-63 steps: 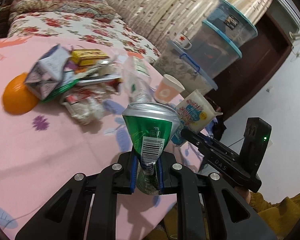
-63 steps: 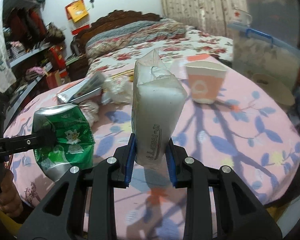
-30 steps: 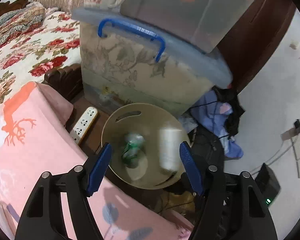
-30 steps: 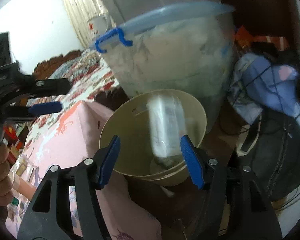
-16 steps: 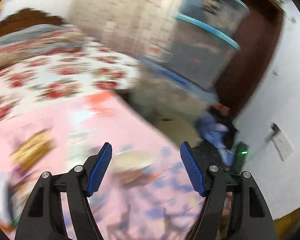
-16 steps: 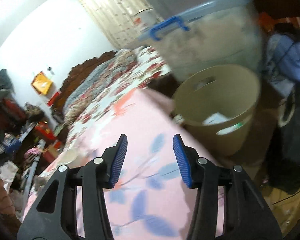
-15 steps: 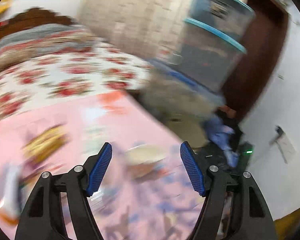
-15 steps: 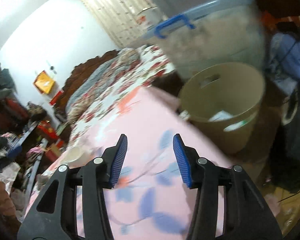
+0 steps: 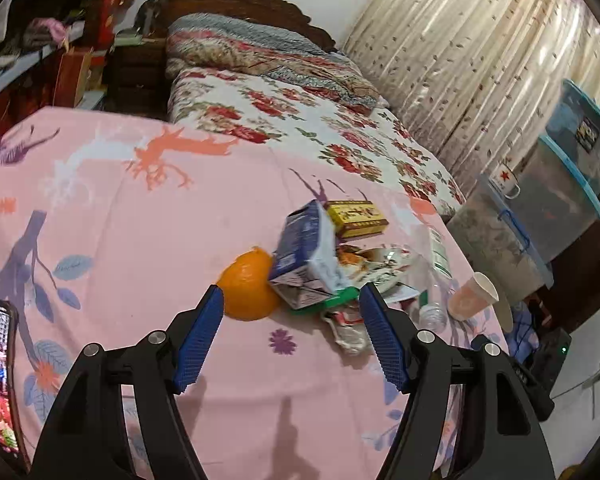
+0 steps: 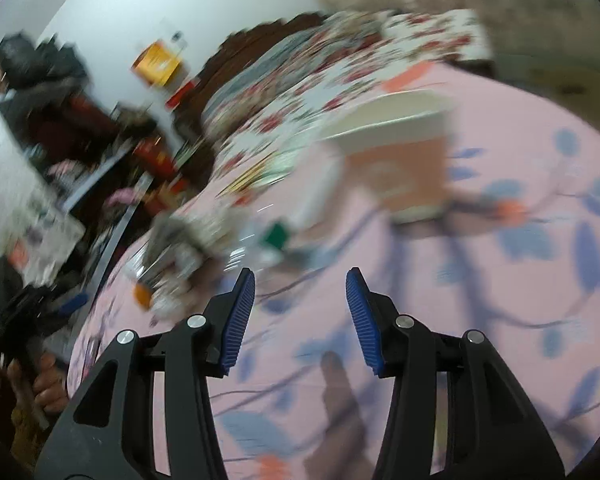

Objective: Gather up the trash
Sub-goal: 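Bring both open tools back to the orange peel and crumpled paper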

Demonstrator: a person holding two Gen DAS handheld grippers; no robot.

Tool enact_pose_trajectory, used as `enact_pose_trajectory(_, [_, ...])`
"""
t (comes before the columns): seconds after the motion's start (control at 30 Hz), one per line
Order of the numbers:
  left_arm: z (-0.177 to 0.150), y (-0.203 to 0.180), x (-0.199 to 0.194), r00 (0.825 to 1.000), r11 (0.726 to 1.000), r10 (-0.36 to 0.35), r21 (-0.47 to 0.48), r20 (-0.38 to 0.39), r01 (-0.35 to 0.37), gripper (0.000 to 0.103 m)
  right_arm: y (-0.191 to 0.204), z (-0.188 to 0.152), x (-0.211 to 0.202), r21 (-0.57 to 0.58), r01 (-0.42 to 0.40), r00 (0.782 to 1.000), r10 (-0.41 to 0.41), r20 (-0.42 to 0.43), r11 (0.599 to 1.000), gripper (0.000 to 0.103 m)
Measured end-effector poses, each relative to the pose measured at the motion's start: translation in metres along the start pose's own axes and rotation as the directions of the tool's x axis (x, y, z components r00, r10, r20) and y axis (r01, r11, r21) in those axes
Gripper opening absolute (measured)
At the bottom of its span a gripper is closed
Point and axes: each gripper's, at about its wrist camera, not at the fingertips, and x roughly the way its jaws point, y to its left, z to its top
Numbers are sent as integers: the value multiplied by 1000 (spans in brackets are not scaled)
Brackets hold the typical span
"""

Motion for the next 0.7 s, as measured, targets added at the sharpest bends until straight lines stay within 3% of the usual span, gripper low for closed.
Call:
enact_pose_trajectory(0.17, [3, 17, 8, 1000, 999, -26, -31, 6, 26, 66, 52, -7, 20, -101, -33, 998, 27, -59, 994, 52])
enact_pose_trajectory(0.33, [3, 32, 17, 999, 997, -42, -60, -4, 41, 67, 73, -20, 38, -131, -47, 991, 30, -128, 990, 52])
enact_pose_trajectory(0.53, [8, 54, 39, 998, 994, 49, -96, -47, -53, 67, 67, -32, 58, -86, -50, 974, 29, -224, 995, 52])
enact_pose_trajectory(0.7, [5, 57, 63, 992, 995, 52, -80, -113, -61, 68, 59, -35, 66, -39, -57, 969, 46, -243, 998, 51])
